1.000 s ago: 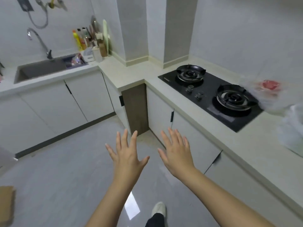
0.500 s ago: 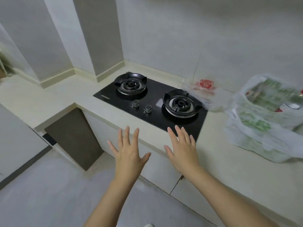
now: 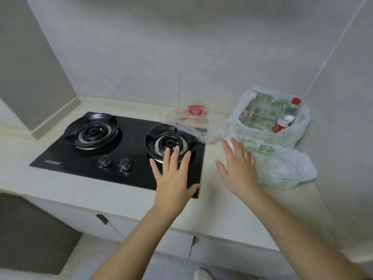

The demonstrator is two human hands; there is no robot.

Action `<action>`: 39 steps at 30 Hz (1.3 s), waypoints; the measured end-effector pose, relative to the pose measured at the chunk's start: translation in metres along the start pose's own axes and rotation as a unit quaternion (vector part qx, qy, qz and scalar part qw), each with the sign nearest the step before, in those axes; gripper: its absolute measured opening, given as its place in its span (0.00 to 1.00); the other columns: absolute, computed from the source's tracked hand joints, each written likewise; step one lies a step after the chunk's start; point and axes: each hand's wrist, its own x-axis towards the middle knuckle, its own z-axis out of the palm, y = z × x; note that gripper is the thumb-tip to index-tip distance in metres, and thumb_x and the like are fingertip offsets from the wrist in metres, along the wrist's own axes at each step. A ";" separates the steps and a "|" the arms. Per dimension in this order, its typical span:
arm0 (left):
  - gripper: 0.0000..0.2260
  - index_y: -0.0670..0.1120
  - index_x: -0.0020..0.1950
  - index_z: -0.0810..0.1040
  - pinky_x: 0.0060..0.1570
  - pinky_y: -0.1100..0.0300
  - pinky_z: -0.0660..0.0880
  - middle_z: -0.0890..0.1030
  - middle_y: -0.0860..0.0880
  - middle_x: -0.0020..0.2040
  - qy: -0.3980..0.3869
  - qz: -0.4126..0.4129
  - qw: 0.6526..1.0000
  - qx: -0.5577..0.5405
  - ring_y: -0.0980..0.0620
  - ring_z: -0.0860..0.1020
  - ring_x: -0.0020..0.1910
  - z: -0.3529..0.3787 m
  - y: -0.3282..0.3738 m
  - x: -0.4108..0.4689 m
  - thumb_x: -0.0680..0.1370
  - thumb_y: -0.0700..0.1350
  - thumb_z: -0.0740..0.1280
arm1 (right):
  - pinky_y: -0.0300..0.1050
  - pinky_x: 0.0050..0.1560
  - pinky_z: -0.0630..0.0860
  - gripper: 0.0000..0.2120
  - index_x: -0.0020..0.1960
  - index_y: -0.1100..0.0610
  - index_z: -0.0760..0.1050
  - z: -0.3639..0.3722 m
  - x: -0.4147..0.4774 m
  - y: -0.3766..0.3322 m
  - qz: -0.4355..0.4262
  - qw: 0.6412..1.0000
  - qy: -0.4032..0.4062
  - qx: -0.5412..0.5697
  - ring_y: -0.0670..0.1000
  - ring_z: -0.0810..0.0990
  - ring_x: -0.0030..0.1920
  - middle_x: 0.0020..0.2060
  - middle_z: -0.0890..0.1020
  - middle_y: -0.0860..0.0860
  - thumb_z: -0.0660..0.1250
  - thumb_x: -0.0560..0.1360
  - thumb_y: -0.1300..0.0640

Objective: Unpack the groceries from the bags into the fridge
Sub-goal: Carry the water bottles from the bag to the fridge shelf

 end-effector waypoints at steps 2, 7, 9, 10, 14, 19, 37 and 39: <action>0.41 0.50 0.79 0.56 0.71 0.32 0.40 0.55 0.44 0.80 0.008 0.023 1.000 0.012 0.42 0.47 0.79 0.006 0.019 0.031 0.72 0.60 0.72 | 0.58 0.74 0.52 0.30 0.80 0.51 0.51 -0.006 0.027 0.029 0.019 1.000 0.017 -0.012 0.57 0.51 0.78 0.79 0.55 0.54 0.56 0.81 0.44; 0.39 0.50 0.79 0.54 0.70 0.32 0.37 0.51 0.43 0.80 0.017 0.068 0.997 0.014 0.41 0.45 0.79 0.028 0.072 0.119 0.74 0.60 0.69 | 0.60 0.74 0.55 0.30 0.79 0.52 0.53 -0.014 0.099 0.106 0.054 0.998 0.040 -0.021 0.57 0.54 0.77 0.78 0.57 0.55 0.57 0.81 0.45; 0.38 0.50 0.79 0.54 0.71 0.33 0.38 0.51 0.44 0.80 0.022 0.085 0.996 0.013 0.42 0.46 0.79 0.038 0.096 0.155 0.75 0.60 0.68 | 0.60 0.75 0.54 0.30 0.79 0.52 0.52 -0.015 0.127 0.138 0.070 0.996 0.041 -0.029 0.57 0.54 0.77 0.78 0.57 0.56 0.57 0.81 0.45; 0.38 0.50 0.79 0.54 0.71 0.33 0.40 0.52 0.44 0.80 0.022 0.093 0.995 0.011 0.43 0.47 0.79 0.044 0.109 0.172 0.75 0.60 0.68 | 0.60 0.75 0.54 0.30 0.79 0.52 0.52 -0.014 0.139 0.153 0.078 0.996 0.038 -0.032 0.58 0.54 0.78 0.78 0.56 0.56 0.56 0.81 0.45; 0.37 0.49 0.78 0.55 0.71 0.36 0.51 0.55 0.44 0.79 0.012 0.141 0.990 -0.002 0.42 0.53 0.78 0.066 0.161 0.235 0.75 0.57 0.70 | 0.60 0.74 0.54 0.30 0.80 0.52 0.51 -0.008 0.184 0.207 0.106 0.993 0.015 -0.043 0.58 0.53 0.78 0.79 0.54 0.56 0.55 0.82 0.45; 0.31 0.48 0.75 0.59 0.65 0.47 0.62 0.63 0.45 0.74 0.000 0.203 0.978 0.044 0.44 0.63 0.71 0.091 0.213 0.316 0.76 0.54 0.68 | 0.60 0.71 0.60 0.29 0.79 0.52 0.53 -0.006 0.237 0.260 0.139 0.988 -0.008 -0.068 0.59 0.55 0.77 0.78 0.55 0.57 0.56 0.82 0.46; 0.16 0.46 0.65 0.67 0.27 0.59 0.61 0.69 0.52 0.37 -0.157 0.086 0.984 0.002 0.50 0.71 0.34 0.151 0.226 0.460 0.81 0.53 0.61 | 0.48 0.44 0.67 0.13 0.61 0.59 0.67 0.002 0.331 0.346 0.231 0.972 -0.011 -0.052 0.62 0.78 0.54 0.55 0.78 0.59 0.58 0.82 0.52; 0.17 0.46 0.65 0.67 0.28 0.59 0.60 0.66 0.53 0.37 -0.162 0.077 0.984 0.000 0.49 0.71 0.37 0.152 0.226 0.463 0.80 0.53 0.62 | 0.48 0.44 0.68 0.14 0.60 0.59 0.68 0.004 0.331 0.346 0.236 0.971 -0.004 -0.048 0.62 0.78 0.53 0.53 0.79 0.59 0.58 0.82 0.50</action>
